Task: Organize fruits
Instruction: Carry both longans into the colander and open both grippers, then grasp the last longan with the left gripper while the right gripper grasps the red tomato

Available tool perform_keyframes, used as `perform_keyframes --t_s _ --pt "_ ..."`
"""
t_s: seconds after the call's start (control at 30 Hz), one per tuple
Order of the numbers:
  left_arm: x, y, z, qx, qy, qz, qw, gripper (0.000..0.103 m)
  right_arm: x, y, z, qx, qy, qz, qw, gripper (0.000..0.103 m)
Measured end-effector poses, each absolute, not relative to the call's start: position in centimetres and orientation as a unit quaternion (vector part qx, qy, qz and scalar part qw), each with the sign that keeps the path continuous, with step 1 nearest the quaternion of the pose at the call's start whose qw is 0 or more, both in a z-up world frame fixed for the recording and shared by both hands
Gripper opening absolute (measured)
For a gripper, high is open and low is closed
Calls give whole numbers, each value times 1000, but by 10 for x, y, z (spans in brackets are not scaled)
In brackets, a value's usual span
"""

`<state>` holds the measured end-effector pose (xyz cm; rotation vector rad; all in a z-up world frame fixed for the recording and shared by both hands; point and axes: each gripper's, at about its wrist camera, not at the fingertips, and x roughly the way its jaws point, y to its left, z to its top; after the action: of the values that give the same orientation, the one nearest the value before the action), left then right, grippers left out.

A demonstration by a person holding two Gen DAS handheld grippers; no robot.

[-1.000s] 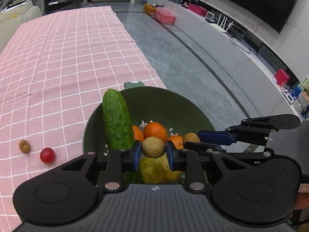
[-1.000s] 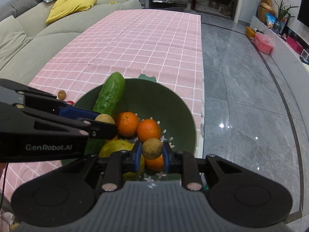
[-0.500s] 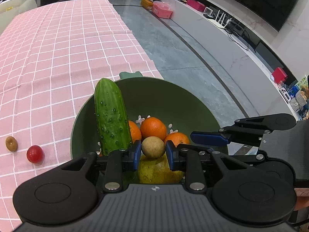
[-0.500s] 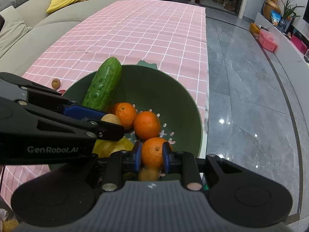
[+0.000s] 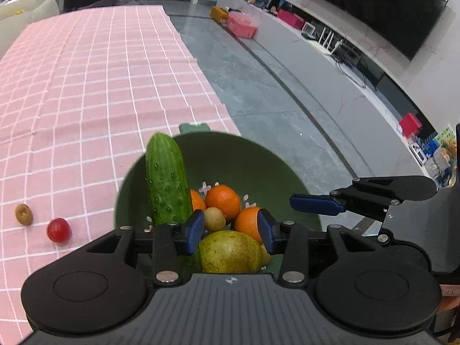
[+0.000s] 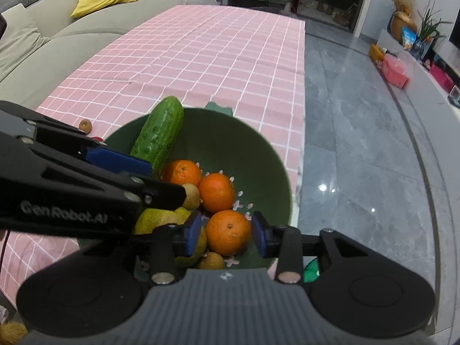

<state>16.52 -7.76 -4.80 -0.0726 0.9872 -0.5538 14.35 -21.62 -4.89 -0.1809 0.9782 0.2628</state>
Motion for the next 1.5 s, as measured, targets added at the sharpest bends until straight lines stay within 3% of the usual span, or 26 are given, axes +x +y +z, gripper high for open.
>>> perform_keyframes --t_s 0.17,0.47,1.13,1.5 --pt "158 -67 -33 -38 449 -250 857 55 138 -214 -31 -84 447 114 883 54" --pt "151 -24 -13 -43 422 -197 884 55 136 -193 -3 -66 411 131 900 65" --pt "162 100 -37 -107 433 -66 892 55 167 -68 -4 -128 398 252 873 64" --pt "168 134 -83 -143 465 -47 872 54 196 -27 -57 -152 449 268 839 47"
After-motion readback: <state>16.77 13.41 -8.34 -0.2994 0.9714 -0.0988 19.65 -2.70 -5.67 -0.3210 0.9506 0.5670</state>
